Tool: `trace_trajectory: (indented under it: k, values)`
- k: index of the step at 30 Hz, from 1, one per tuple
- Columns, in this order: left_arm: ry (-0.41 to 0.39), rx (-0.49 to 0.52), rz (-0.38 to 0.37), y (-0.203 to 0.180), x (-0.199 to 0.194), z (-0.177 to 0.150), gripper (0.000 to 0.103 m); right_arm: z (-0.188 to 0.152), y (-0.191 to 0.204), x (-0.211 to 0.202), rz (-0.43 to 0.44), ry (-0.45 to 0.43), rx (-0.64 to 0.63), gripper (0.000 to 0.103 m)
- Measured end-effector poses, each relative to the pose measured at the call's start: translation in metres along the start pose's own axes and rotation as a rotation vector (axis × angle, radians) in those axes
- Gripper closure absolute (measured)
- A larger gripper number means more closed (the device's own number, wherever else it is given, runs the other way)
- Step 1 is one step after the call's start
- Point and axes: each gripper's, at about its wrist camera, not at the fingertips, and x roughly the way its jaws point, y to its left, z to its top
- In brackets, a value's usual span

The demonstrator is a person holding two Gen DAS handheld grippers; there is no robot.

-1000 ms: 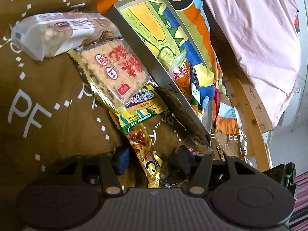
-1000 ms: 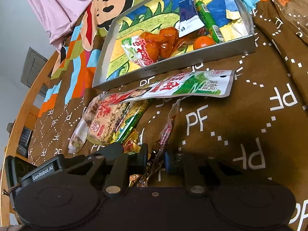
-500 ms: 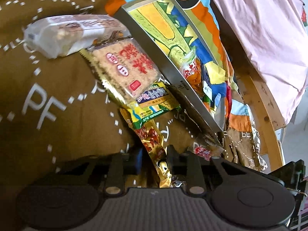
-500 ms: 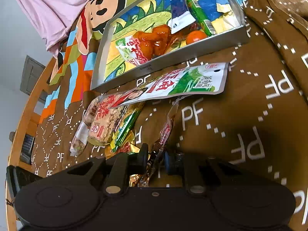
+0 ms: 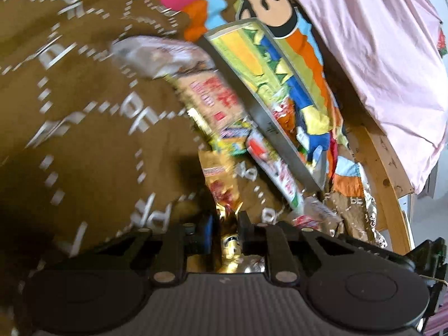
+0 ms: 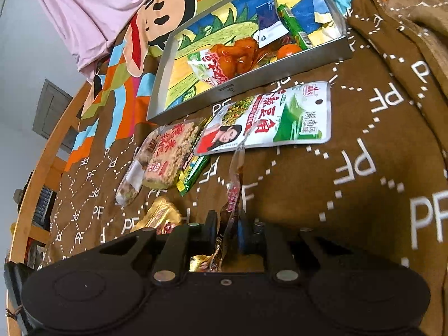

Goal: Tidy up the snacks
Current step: 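Lift the clear sausage packet with the right tool while the left tool lifts the gold bag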

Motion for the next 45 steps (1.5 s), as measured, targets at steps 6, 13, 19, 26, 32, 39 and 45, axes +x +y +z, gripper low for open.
trace_trajectory:
  k: [6, 13, 19, 26, 32, 39, 45]
  values:
    - [-0.011, 0.029, 0.009, -0.005, -0.006, -0.002, 0.086, -0.009, 0.0, -0.016, 0.005, -0.028, -0.007, 0.089]
    - [-0.038, 0.193, 0.04, -0.027, -0.011, -0.007, 0.089, -0.005, 0.003, -0.02, 0.015, -0.068, -0.041, 0.089]
    - [-0.019, 0.215, 0.06, -0.033, 0.002, -0.007, 0.088, -0.004, 0.003, -0.018, 0.001, -0.063, -0.046, 0.089]
    - [0.067, 0.201, 0.031, -0.036, 0.027, 0.0, 0.08, -0.003, 0.0, -0.016, -0.015, -0.062, -0.038, 0.089]
    - [0.095, 0.213, 0.009, -0.034, 0.035, -0.001, 0.079, -0.001, -0.003, -0.011, -0.027, -0.051, -0.033, 0.089]
    - [0.114, 0.173, -0.03, -0.029, 0.039, 0.0, 0.067, -0.002, -0.01, -0.004, -0.036, -0.022, -0.002, 0.089]
    - [0.11, 0.308, 0.035, -0.043, 0.041, -0.006, 0.075, -0.002, -0.01, -0.004, -0.044, -0.02, -0.005, 0.088]
